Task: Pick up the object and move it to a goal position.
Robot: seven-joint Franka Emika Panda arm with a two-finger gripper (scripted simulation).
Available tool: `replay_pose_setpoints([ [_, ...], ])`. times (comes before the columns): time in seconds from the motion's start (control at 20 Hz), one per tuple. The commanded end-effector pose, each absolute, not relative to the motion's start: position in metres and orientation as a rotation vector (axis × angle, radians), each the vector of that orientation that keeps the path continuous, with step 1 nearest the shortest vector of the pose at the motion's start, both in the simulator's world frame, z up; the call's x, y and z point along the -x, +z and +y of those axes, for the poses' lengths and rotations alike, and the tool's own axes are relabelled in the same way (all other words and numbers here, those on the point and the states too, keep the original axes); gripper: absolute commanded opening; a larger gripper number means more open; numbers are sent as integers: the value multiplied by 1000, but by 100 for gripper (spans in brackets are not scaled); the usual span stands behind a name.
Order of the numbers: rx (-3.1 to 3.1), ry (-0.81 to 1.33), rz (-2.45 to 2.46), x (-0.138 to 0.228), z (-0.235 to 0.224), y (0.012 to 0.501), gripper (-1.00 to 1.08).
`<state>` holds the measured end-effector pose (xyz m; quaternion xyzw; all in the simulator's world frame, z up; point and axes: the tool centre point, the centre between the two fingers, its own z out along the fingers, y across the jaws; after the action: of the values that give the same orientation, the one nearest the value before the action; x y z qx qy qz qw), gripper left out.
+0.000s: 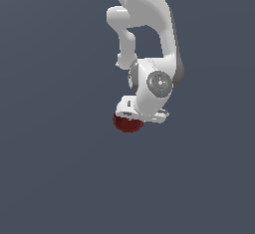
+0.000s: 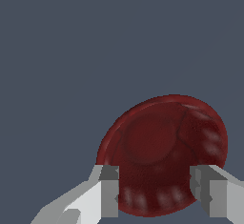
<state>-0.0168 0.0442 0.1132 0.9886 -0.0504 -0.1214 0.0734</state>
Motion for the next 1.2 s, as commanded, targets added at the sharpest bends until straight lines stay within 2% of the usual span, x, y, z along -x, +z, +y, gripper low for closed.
replay_pose_setpoints([
  [0.0,-2903,-424,-181,23,55,103,28],
  [0.4,-2706,-527,-258,41,80,80,28],
  [1.15,-2588,-551,-296,51,91,69,28],
])
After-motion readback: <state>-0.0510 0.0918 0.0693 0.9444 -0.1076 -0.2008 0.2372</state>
